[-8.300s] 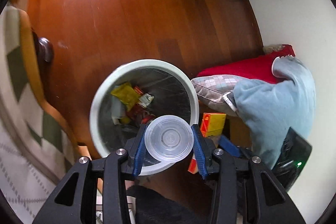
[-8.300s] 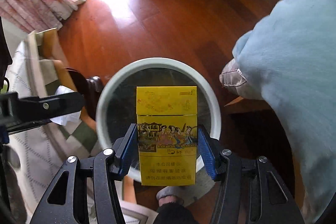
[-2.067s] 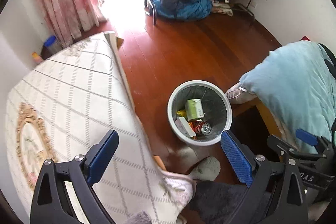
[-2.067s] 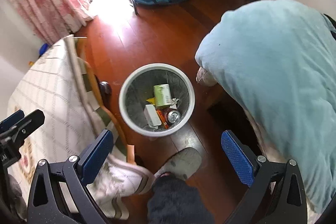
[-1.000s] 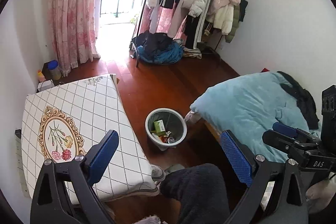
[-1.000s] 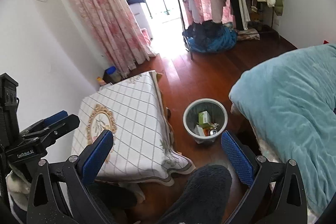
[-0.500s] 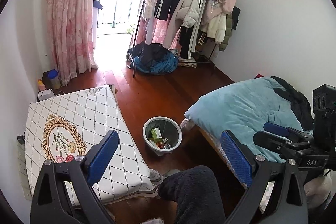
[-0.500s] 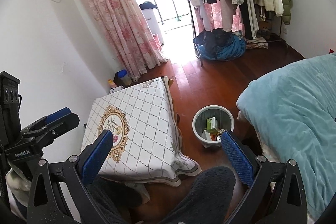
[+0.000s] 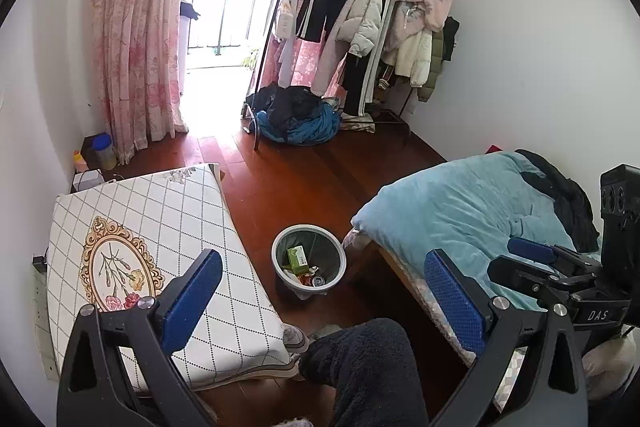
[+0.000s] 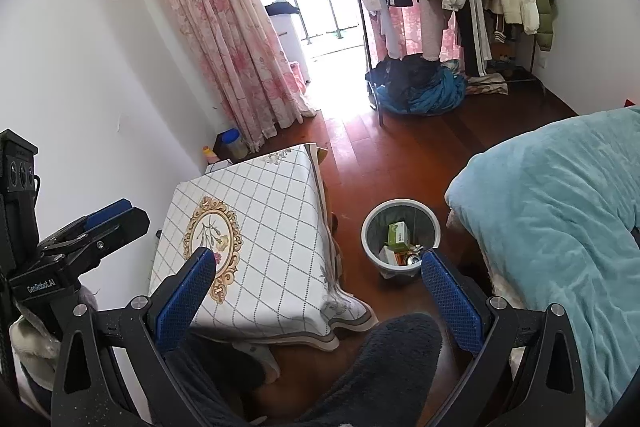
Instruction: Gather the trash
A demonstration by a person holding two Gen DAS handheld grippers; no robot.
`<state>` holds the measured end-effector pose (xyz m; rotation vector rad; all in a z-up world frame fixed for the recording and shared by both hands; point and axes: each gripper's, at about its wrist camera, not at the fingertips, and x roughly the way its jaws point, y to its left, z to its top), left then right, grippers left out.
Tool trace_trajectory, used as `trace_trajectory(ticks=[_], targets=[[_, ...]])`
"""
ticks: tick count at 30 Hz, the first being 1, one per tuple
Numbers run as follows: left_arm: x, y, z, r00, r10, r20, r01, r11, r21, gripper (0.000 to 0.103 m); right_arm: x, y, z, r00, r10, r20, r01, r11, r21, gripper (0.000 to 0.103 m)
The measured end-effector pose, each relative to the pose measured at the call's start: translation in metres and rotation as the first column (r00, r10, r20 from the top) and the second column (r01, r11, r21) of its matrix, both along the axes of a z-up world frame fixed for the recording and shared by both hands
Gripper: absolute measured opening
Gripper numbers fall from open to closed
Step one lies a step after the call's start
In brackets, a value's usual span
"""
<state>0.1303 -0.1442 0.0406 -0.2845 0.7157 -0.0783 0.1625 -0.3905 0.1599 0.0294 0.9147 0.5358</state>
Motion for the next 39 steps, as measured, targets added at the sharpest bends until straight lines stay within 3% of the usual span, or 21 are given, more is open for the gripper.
trace_trajectory(ticks=[39], targets=[[-0.004,-0.010,0.012,0.999,-0.040,0.012,0.040,0.999,-0.005,0.103,0.001,-0.003,0.009,1.000,0.009,0.010,-0.009,1.000,-0.001,0.103]])
